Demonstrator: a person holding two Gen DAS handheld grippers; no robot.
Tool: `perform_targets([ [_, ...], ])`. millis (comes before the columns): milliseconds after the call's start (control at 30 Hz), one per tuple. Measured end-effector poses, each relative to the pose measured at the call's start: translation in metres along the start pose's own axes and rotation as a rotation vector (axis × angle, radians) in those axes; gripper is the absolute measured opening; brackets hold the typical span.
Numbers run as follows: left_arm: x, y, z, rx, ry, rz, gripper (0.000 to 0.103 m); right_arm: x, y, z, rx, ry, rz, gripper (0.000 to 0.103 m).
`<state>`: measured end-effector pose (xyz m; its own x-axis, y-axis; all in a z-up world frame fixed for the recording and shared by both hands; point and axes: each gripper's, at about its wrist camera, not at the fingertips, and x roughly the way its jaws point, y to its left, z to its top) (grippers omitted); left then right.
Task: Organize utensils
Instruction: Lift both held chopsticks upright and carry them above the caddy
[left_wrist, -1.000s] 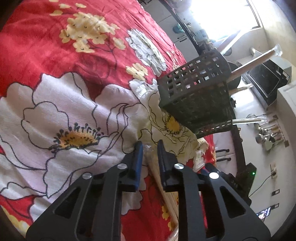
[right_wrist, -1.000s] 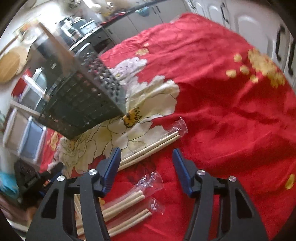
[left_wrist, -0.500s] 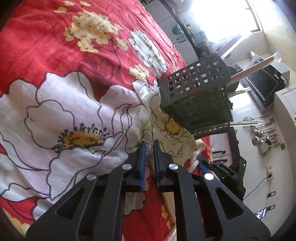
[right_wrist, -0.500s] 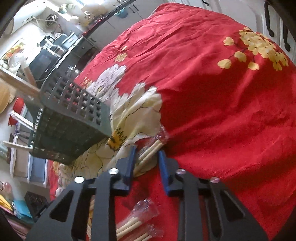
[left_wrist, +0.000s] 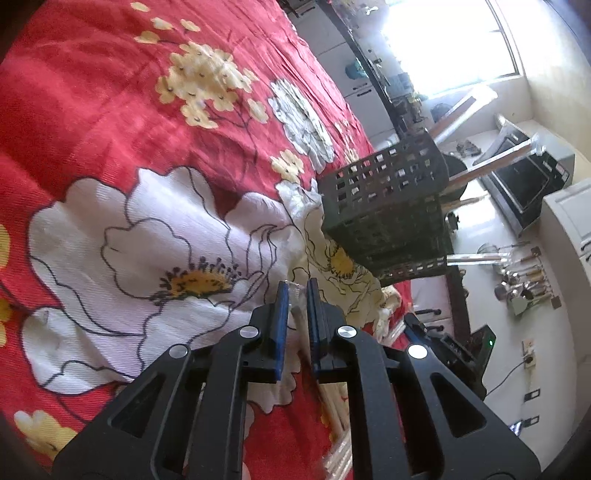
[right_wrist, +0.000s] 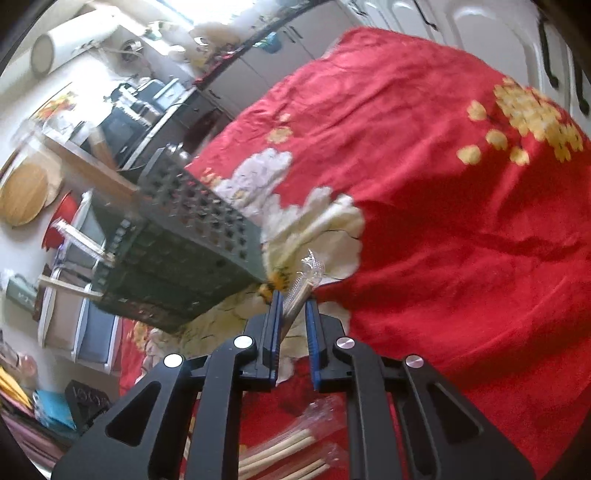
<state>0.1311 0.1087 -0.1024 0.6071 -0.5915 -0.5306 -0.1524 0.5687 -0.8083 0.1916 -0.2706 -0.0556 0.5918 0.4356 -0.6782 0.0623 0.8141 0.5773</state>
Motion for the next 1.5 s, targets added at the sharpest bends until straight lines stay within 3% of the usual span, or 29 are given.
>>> perform_targets([
  [233,-0.004,-0.004,0.001,0.025,-0.012,0.013,0.004,-0.021,0.033,-0.004,-0.130,-0.055,0.025,0.011],
  [733,-0.040,-0.068,0.002,0.260,-0.143,0.054,0.003,-0.063,0.104,-0.016,-0.405,-0.187,0.095,0.008],
  [1067,-0.066,-0.104,0.001,0.381,-0.237,0.064,0.001,-0.077,0.125,-0.022,-0.486,-0.223,0.111,0.006],
  [1500,-0.073,-0.143,-0.003,0.495,-0.270,0.043,0.000,-0.088,0.136,-0.026,-0.531,-0.264,0.118,0.006],
])
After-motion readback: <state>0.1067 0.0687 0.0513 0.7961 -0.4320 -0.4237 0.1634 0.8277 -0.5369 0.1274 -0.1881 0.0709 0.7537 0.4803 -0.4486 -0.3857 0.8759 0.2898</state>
